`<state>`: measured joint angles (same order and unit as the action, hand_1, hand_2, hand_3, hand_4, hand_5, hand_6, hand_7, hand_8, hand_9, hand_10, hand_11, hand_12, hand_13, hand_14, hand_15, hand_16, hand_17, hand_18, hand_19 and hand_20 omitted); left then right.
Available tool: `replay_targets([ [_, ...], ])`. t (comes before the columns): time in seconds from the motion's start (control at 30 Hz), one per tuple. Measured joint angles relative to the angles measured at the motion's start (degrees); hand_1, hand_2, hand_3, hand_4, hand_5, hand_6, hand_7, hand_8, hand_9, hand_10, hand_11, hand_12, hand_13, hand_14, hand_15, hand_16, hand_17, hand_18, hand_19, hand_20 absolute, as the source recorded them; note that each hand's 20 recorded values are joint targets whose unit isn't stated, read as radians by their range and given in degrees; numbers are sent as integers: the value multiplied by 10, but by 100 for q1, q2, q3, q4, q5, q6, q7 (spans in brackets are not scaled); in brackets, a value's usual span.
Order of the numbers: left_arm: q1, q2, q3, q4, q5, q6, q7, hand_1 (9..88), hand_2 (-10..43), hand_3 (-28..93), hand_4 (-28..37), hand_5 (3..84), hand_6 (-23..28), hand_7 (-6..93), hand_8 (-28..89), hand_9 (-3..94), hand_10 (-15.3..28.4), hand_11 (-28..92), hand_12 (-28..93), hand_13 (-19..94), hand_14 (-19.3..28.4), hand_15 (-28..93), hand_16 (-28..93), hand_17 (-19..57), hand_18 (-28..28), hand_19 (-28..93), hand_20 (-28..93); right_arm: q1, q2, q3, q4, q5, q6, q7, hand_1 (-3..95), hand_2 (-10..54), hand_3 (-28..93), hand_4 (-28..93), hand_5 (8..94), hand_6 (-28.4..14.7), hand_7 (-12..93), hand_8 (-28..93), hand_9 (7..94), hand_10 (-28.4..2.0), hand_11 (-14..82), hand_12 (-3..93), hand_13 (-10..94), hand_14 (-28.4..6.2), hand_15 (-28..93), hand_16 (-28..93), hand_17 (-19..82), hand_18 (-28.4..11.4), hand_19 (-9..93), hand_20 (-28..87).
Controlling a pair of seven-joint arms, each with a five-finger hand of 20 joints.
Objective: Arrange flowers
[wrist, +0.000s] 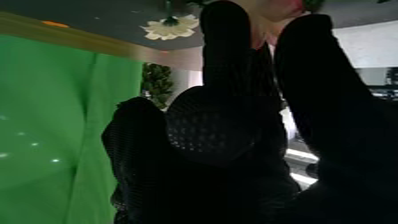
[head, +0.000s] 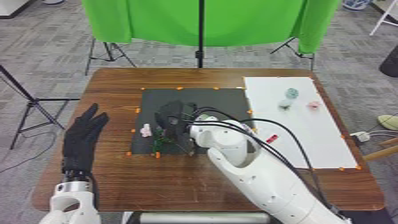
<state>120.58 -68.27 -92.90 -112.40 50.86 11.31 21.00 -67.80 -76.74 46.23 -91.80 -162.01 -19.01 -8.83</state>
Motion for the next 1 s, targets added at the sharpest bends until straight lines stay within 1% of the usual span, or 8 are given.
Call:
replay_targets([
  [0.2, 0, 0, 0, -1, 3, -2, -2, 191, 2, 674, -277, 434, 41, 55, -51, 448, 133, 138, 111, 338, 149, 94, 9, 72, 101, 18, 190, 53, 156, -14, -218, 223, -159, 179, 413, -95, 631, -181, 642, 41, 164, -98, 809, -100, 232, 243, 898, -7, 596, 337, 637, -91, 932, 572],
  [0.4, 20, 0, -14, -10, 4, -2, -3, 192, 2, 672, -277, 434, 42, 55, -51, 448, 133, 140, 111, 339, 149, 94, 9, 72, 102, 18, 190, 75, 652, 116, -1119, 1299, -253, 870, 377, -95, 626, -173, 651, 37, 153, -93, 808, -112, 230, 238, 890, -18, 592, 339, 626, -98, 932, 567],
  [0.57, 40, 0, -44, -12, 4, -2, -3, 194, 2, 673, -277, 434, 41, 55, -51, 448, 133, 139, 110, 340, 149, 94, 9, 72, 101, 18, 190, -4, 1086, 944, -1708, 2061, 242, 1396, 322, -83, 620, -140, 676, 23, 145, -85, 817, -124, 225, 238, 885, -28, 594, 338, 618, -108, 932, 568],
  [0.67, 44, 0, -51, -13, 4, -1, -8, 195, 3, 670, -277, 434, 41, 56, -51, 448, 133, 138, 110, 339, 148, 94, 9, 72, 101, 18, 190, -6, 1345, 1466, -1646, 2160, 787, 1896, 289, -58, 605, -131, 680, 12, 136, -82, 816, -134, 221, 239, 882, -36, 595, 337, 613, -115, 932, 568],
  [0.73, 53, 8, -52, -17, 6, -1, -12, 195, 3, 670, -276, 435, 41, 56, -51, 449, 133, 140, 111, 339, 148, 94, 9, 72, 101, 18, 190, 16, 1503, 1775, -1479, 2125, 845, 2229, 285, -58, 604, -125, 679, 10, 133, -79, 816, -135, 219, 239, 881, -38, 595, 336, 613, -116, 932, 567],
  [0.8, 60, 8, -52, -20, 7, 0, -14, 195, 3, 669, -276, 435, 42, 55, -52, 448, 132, 140, 110, 339, 148, 94, 9, 72, 101, 18, 190, 70, 1585, 2048, -1178, 1953, 647, 2406, 288, -63, 604, -122, 676, 11, 131, -78, 815, -136, 218, 240, 881, -38, 595, 336, 612, -117, 932, 567],
  [0.93, 61, 7, -51, -21, 13, 0, -18, 195, 2, 670, -275, 435, 41, 56, -51, 448, 132, 139, 111, 339, 148, 94, 9, 72, 101, 18, 190, 173, 1547, 2423, -451, 1327, -248, 2429, 304, -74, 602, -121, 670, 19, 132, -78, 814, -136, 218, 240, 882, -39, 596, 333, 614, -118, 932, 565],
  [1.0, 59, 7, -50, -21, 16, 0, -19, 195, 2, 670, -274, 435, 42, 56, -51, 448, 132, 139, 111, 339, 149, 94, 9, 72, 101, 18, 190, 148, 1494, 2542, -167, 1100, -506, 2427, 309, -79, 602, -122, 669, 21, 133, -79, 814, -136, 218, 240, 882, -39, 596, 332, 614, -119, 932, 564],
])
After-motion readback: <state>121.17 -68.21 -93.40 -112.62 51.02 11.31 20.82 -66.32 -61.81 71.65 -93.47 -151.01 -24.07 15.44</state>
